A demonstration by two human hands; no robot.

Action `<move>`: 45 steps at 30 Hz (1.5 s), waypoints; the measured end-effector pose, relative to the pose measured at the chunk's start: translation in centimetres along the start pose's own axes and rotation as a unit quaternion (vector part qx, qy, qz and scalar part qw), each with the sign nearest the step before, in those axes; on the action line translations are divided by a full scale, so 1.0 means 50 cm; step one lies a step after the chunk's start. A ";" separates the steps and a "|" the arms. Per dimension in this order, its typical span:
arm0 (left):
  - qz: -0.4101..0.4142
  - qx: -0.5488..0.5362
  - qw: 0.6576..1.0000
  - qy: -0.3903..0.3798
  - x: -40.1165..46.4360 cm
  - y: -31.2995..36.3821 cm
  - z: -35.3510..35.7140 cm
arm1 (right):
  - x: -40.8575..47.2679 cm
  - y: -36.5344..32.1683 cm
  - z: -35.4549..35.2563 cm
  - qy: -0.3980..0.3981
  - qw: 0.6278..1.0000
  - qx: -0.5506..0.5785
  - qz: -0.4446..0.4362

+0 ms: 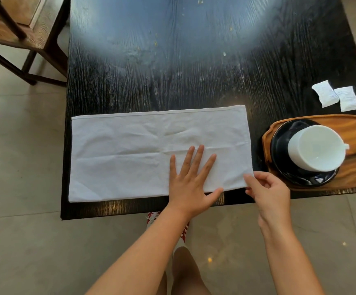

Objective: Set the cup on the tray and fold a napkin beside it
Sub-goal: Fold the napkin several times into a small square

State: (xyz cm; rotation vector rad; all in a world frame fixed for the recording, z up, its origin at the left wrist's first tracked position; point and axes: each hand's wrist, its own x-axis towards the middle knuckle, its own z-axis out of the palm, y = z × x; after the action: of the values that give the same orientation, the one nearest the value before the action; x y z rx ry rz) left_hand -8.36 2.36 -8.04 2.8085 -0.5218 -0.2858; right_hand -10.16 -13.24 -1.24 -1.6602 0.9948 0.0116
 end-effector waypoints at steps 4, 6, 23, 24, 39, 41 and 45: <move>-0.012 -0.015 0.999 -0.030 0.002 0.004 -0.003 | -0.031 -0.016 0.009 -0.036 0.998 -0.023 -0.054; 0.001 -0.021 0.999 -0.040 0.001 0.001 -0.011 | -0.047 -0.028 0.018 -0.054 0.995 -0.028 -0.074; -0.247 -0.543 0.800 0.056 0.103 -0.252 -0.316 | -0.214 -0.118 0.290 -0.208 0.912 -0.172 -0.308; -0.256 -0.547 0.794 0.063 0.092 -0.282 -0.321 | -0.226 -0.119 0.311 -0.225 0.906 -0.176 -0.313; -0.354 -0.370 0.855 0.081 -0.006 -0.546 -0.268 | -0.319 -0.072 0.512 -0.356 0.843 -0.265 -0.304; -0.365 -0.366 0.853 0.077 -0.007 -0.552 -0.259 | -0.325 -0.064 0.522 -0.368 0.836 -0.273 -0.301; -0.375 -0.380 0.842 0.074 -0.004 -0.557 -0.255 | -0.332 -0.052 0.532 -0.382 0.822 -0.289 -0.309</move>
State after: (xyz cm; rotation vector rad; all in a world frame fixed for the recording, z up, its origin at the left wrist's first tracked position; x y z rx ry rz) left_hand 3.50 30.35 -4.23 2.0688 0.6382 -0.3208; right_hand -6.64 18.04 -0.57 -2.1835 -0.2202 0.5524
